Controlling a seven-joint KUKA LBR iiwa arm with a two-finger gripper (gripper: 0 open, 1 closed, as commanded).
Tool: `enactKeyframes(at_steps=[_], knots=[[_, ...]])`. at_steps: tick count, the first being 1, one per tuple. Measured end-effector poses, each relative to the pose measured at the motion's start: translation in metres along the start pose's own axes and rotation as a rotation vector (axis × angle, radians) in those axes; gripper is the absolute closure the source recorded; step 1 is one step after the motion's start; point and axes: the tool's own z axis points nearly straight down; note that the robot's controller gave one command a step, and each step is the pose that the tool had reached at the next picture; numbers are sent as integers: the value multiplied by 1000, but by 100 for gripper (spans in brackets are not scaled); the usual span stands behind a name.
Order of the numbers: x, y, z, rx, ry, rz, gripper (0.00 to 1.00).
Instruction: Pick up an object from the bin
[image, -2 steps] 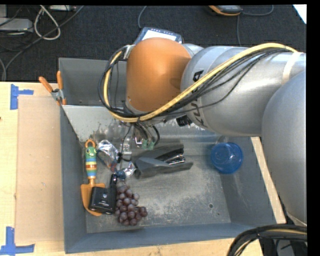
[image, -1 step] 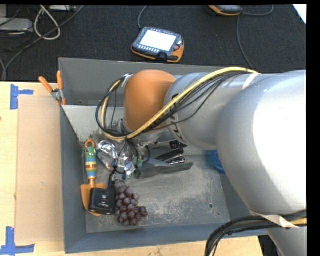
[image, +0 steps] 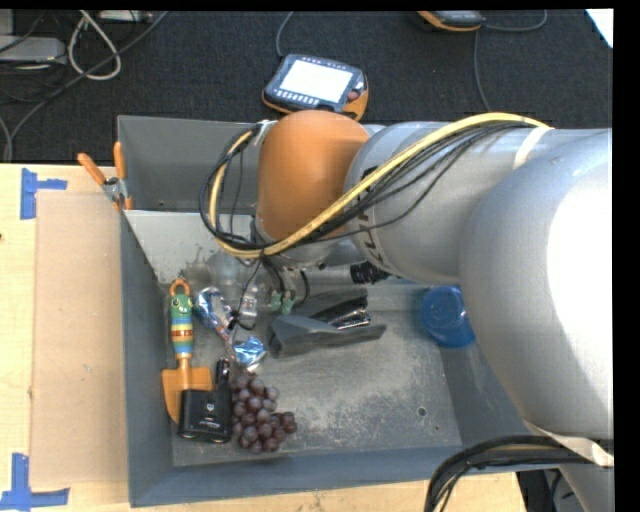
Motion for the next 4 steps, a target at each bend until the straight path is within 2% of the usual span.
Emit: enactKeyframes(at_steps=[1, 2, 3, 4], knots=[[1, -5, 57, 3, 7, 28, 0], [6, 21, 88, -3, -3, 188, 0], [7, 3, 88, 4, 12, 179, 100], [7, 3, 88, 4, 12, 179, 100]])
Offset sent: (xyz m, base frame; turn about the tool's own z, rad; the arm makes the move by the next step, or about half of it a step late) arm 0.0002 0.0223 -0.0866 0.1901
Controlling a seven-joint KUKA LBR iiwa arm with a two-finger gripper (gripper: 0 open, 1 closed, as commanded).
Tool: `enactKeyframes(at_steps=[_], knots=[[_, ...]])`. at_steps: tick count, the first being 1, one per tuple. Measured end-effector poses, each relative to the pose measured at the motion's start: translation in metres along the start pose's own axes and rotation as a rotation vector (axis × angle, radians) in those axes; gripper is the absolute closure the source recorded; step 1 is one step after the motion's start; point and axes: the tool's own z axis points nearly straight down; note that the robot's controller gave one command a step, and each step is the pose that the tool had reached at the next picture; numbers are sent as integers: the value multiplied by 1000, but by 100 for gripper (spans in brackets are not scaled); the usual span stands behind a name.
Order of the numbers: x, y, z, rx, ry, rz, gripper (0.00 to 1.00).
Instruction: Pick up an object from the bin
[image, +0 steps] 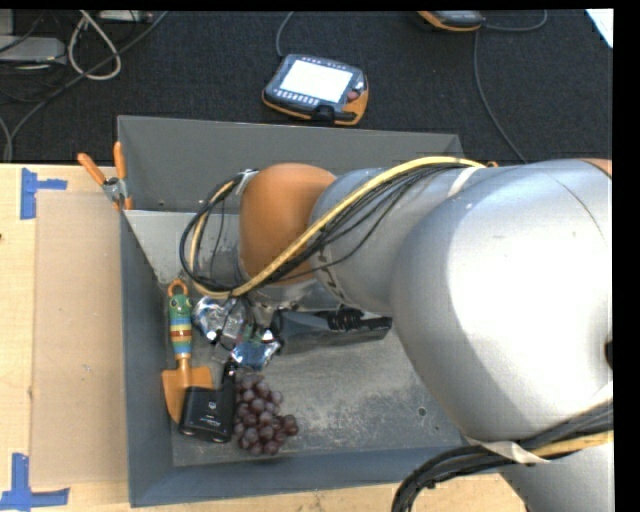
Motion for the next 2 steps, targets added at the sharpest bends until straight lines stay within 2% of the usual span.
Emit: enactKeyframes(at_steps=[1, 2], knots=[[3, -2, -22, 6, 10, 1, 100], [1, -1, -50, 1, 2, 1, 100]])
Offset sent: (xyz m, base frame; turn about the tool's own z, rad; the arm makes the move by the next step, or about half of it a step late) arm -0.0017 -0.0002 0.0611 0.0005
